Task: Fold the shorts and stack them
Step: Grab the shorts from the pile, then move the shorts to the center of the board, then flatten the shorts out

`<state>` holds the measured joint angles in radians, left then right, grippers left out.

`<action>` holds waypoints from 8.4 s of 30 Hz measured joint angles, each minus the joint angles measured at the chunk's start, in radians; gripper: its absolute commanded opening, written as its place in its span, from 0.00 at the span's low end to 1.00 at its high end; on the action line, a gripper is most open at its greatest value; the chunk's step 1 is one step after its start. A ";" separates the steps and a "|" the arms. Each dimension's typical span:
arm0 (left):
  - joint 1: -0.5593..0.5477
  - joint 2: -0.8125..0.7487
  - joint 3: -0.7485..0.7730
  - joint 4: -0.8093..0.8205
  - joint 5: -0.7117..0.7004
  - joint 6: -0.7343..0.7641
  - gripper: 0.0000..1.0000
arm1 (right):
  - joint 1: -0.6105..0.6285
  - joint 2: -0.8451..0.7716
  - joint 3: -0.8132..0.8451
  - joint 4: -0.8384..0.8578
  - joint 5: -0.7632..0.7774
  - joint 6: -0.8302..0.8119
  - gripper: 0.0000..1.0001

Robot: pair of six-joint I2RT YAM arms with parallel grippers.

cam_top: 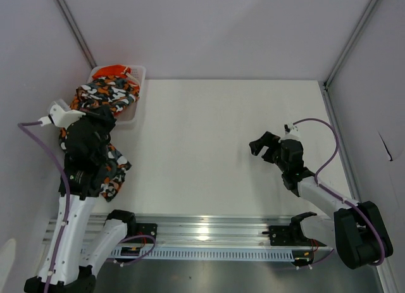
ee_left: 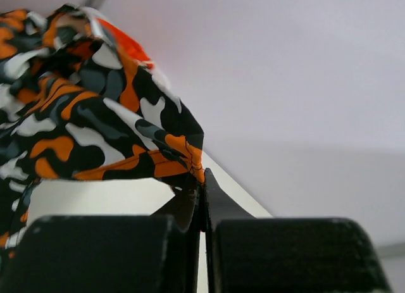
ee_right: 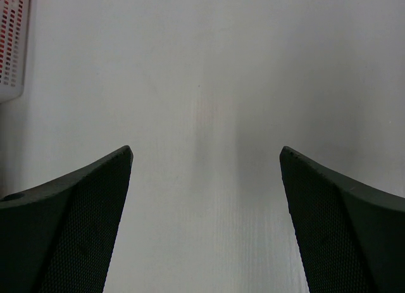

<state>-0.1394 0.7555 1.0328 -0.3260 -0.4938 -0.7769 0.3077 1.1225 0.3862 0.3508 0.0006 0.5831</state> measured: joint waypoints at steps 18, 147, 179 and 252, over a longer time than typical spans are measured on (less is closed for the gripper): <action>-0.138 -0.030 0.219 -0.050 0.434 -0.045 0.00 | 0.017 -0.025 0.001 0.004 -0.071 -0.027 1.00; -0.241 0.022 -0.144 -0.187 0.127 0.158 0.99 | 0.675 0.274 0.130 0.174 0.459 1.111 0.43; -0.127 0.330 -0.284 0.086 0.235 0.160 0.99 | 0.069 -0.412 0.042 -0.425 0.114 0.194 0.00; 0.122 0.273 0.039 0.355 0.923 0.053 0.00 | -0.274 -0.158 0.333 -0.183 -0.463 0.061 0.00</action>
<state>-0.0170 1.0286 1.0714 0.0292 0.4294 -0.7242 0.0334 0.9642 0.7193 0.1677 -0.4629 0.6437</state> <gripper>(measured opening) 0.005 0.003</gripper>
